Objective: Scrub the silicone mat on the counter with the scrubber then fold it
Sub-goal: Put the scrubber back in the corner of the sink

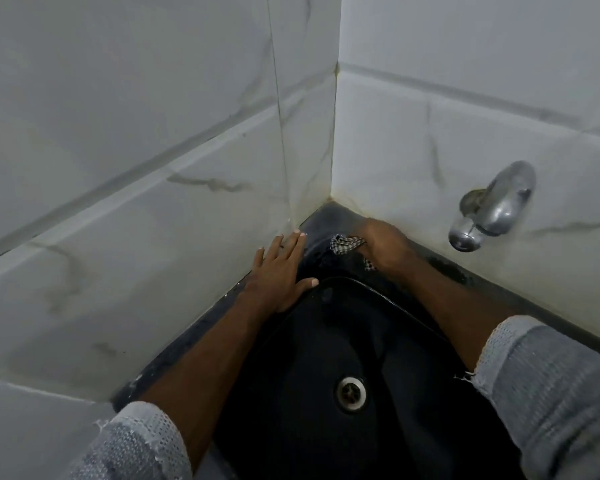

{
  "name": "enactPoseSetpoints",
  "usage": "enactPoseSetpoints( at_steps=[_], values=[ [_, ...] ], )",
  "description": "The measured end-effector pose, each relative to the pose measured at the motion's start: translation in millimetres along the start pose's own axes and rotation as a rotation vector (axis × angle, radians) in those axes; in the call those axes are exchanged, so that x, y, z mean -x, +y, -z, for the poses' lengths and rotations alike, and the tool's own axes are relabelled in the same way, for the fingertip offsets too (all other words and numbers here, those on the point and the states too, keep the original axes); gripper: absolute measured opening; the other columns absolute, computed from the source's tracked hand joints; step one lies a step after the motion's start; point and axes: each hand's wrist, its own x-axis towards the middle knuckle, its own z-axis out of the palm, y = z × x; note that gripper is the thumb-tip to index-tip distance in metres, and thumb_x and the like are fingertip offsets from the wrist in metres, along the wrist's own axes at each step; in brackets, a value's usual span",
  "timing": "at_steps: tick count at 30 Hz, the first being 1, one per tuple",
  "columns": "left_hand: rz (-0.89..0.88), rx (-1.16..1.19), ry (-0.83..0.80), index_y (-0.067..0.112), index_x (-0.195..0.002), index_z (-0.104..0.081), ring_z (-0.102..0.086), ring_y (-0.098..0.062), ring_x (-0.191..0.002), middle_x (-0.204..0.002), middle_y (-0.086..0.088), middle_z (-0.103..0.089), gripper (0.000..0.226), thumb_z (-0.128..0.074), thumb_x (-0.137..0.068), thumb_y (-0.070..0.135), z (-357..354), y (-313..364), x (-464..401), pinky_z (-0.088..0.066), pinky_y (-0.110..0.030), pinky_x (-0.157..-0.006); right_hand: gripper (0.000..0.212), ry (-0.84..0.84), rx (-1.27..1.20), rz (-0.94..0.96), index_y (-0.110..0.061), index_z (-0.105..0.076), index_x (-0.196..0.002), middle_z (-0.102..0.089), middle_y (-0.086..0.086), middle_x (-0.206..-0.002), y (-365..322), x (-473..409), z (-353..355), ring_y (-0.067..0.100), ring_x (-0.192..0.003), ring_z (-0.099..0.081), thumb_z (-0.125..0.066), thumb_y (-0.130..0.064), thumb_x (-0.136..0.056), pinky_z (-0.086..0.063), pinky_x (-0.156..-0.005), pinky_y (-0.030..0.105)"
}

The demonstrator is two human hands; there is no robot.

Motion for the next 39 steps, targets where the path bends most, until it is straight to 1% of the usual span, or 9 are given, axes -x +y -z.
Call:
enactPoseSetpoints(
  at_steps=[1, 3, 5, 12, 15, 18, 24, 32, 39],
  values=[
    [-0.005, 0.009, 0.0, 0.025, -0.152, 0.01, 0.009, -0.021, -0.147, -0.16, 0.006, 0.011, 0.087, -0.037, -0.091, 0.065, -4, -2, -6, -0.001, -0.049, -0.116, 0.057, -0.014, 0.032, -0.019, -0.004, -0.042, -0.135, -0.041, 0.017, -0.142, 1, -13, 0, 0.025, -0.127, -0.042, -0.027, -0.042, -0.095, -0.029, -0.105, 0.031],
    [-0.007, 0.025, -0.007, 0.025, -0.152, 0.011, 0.01, -0.021, -0.147, -0.16, 0.007, 0.013, 0.087, -0.037, -0.091, 0.064, -12, -4, -15, -0.001, -0.049, -0.116, 0.036, 0.094, 0.15, 0.042, -0.005, -0.055, -0.122, -0.054, 0.02, -0.124, 1, -37, 1, 0.032, -0.112, -0.051, -0.042, -0.026, -0.096, -0.04, -0.093, 0.039],
    [-0.013, 0.036, -0.015, 0.025, -0.152, 0.012, 0.01, -0.022, -0.147, -0.16, 0.007, 0.014, 0.087, -0.037, -0.091, 0.064, -18, -5, -23, -0.001, -0.049, -0.117, 0.03, 0.189, 0.252, 0.124, -0.005, -0.06, -0.115, -0.057, 0.018, -0.115, 0, -59, 1, 0.034, -0.103, -0.054, -0.053, -0.016, -0.088, -0.044, -0.084, 0.041],
    [-0.045, 0.077, -0.006, 0.026, -0.151, 0.013, 0.012, -0.021, -0.146, -0.159, 0.009, 0.017, 0.087, -0.036, -0.091, 0.065, -36, -10, -47, 0.002, -0.048, -0.117, 0.029, 0.303, 0.459, 0.142, -0.005, -0.06, -0.109, -0.058, 0.018, -0.11, 7, -122, -24, 0.035, -0.101, -0.05, -0.054, -0.009, -0.081, -0.037, -0.079, 0.042],
    [-0.054, 0.082, -0.003, 0.027, -0.151, 0.014, 0.012, -0.02, -0.146, -0.159, 0.009, 0.018, 0.087, -0.035, -0.09, 0.066, -44, -14, -52, 0.004, -0.046, -0.116, 0.038, 0.313, 0.321, 0.089, -0.004, -0.058, -0.114, -0.058, 0.019, -0.117, 11, -119, -50, 0.035, -0.106, -0.05, -0.058, -0.011, -0.076, -0.038, -0.082, 0.042],
    [-0.047, 0.079, -0.022, 0.027, -0.151, 0.014, 0.013, -0.019, -0.146, -0.158, 0.009, 0.018, 0.088, -0.034, -0.09, 0.067, -50, -17, -55, 0.005, -0.045, -0.115, 0.055, 0.429, 0.198, 0.079, -0.011, -0.049, -0.129, -0.051, 0.012, -0.133, 10, -103, -69, 0.031, -0.12, -0.045, -0.054, -0.015, -0.075, -0.035, -0.092, 0.043],
    [-0.028, 0.066, -0.047, 0.026, -0.151, 0.015, 0.013, -0.02, -0.146, -0.159, 0.008, 0.018, 0.088, -0.032, -0.089, 0.068, -54, -16, -53, 0.004, -0.046, -0.116, 0.05, 0.445, 0.27, 0.031, -0.011, -0.039, -0.139, -0.039, 0.008, -0.146, 10, -88, -90, 0.028, -0.136, -0.03, -0.039, -0.03, -0.092, -0.018, -0.113, 0.049],
    [-0.018, 0.094, -0.065, 0.026, -0.15, 0.017, 0.017, -0.018, -0.145, -0.158, 0.009, 0.02, 0.087, -0.03, -0.089, 0.069, -36, 4, -22, 0.006, -0.046, -0.115, 0.054, 0.285, 0.258, 0.041, -0.012, -0.021, -0.146, -0.018, 0.006, -0.156, 7, -73, -76, 0.025, -0.143, -0.01, -0.029, -0.035, -0.098, 0.002, -0.114, 0.049],
    [-0.018, 0.125, -0.06, 0.027, -0.152, 0.011, 0.013, -0.019, -0.146, -0.158, 0.008, 0.019, 0.087, -0.034, -0.089, 0.069, -18, 65, 53, 0.002, -0.048, -0.116, 0.057, 0.289, 0.19, 0.007, -0.016, -0.014, -0.148, -0.011, 0.002, -0.158, -7, 41, -53, 0.021, -0.144, -0.003, -0.025, -0.041, -0.098, 0.003, -0.115, 0.048]
  ],
)
